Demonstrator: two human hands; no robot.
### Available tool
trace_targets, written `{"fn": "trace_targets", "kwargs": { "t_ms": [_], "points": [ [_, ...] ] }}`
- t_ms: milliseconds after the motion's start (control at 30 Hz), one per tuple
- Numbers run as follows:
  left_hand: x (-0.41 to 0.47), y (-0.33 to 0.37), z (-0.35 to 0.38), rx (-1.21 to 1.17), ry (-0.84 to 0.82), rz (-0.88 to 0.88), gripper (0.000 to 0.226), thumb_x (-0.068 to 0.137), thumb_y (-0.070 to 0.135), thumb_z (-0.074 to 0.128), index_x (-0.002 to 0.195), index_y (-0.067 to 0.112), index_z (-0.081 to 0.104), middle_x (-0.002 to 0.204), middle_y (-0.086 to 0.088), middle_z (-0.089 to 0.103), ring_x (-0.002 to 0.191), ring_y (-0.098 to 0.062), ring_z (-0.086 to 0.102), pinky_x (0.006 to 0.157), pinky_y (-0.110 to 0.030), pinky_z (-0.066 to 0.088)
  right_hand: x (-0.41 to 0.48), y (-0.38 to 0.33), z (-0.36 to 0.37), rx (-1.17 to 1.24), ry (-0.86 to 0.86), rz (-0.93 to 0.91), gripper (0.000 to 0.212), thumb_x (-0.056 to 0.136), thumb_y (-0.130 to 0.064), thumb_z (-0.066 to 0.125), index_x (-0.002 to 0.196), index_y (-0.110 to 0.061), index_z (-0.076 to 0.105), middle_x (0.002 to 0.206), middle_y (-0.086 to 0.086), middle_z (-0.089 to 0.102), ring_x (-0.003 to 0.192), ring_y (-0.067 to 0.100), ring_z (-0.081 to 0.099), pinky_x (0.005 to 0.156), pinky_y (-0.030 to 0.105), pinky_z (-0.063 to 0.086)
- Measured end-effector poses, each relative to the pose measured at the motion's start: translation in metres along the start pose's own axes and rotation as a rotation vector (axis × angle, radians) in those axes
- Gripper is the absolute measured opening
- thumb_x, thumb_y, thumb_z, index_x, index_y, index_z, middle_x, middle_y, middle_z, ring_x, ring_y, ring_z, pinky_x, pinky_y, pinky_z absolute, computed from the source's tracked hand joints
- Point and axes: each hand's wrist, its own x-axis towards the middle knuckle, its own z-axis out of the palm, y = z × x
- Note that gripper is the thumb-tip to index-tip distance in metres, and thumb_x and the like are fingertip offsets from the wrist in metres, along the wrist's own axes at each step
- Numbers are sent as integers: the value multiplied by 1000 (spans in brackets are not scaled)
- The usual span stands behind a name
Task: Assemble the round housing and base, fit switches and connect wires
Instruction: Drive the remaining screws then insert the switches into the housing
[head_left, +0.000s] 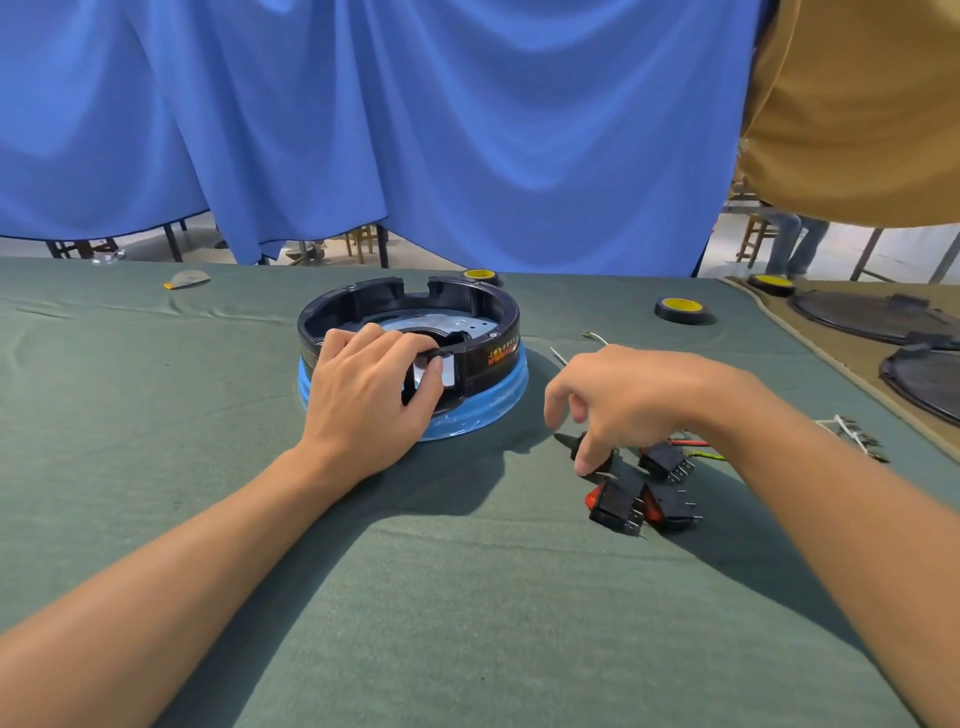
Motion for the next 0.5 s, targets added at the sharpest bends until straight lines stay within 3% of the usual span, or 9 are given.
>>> {"fn": "trace_targets", "kwargs": {
  "t_ms": [67, 200, 367, 500],
  "points": [
    [0, -1, 0, -4, 5, 4, 32, 92, 28, 48, 91, 7, 72, 77, 0, 71, 71, -25, 61, 75, -35, 33, 1, 3, 1, 15, -7, 6, 42, 75, -37, 80, 112, -34, 62, 88, -14, 52, 78, 9, 52, 68, 30, 42],
    [1, -2, 0, -11, 14, 16, 31, 92, 28, 49, 91, 8, 72, 77, 1, 71, 72, -24, 61, 74, -33, 31, 0, 5, 3, 45, 45, -45, 30, 78, -39, 77, 105, -35, 65, 93, -15, 60, 79, 1, 53, 67, 27, 45],
    [1, -2, -1, -12, 2, 10, 32, 92, 29, 48, 92, 8, 73, 79, 1, 71, 73, -24, 62, 74, -35, 33, 4, -6, 12, 208, 211, -118, 17, 91, -29, 62, 108, -30, 66, 93, -16, 64, 82, -2, 59, 78, 23, 47],
    [0, -1, -2, -12, 7, 26, 35, 93, 30, 48, 95, 7, 73, 84, -1, 73, 77, -26, 64, 77, -34, 33, 6, -12, 20, 562, 296, -81, 27, 95, -9, 51, 116, -22, 62, 97, -3, 69, 74, 9, 72, 79, 28, 58]
  ]
}}
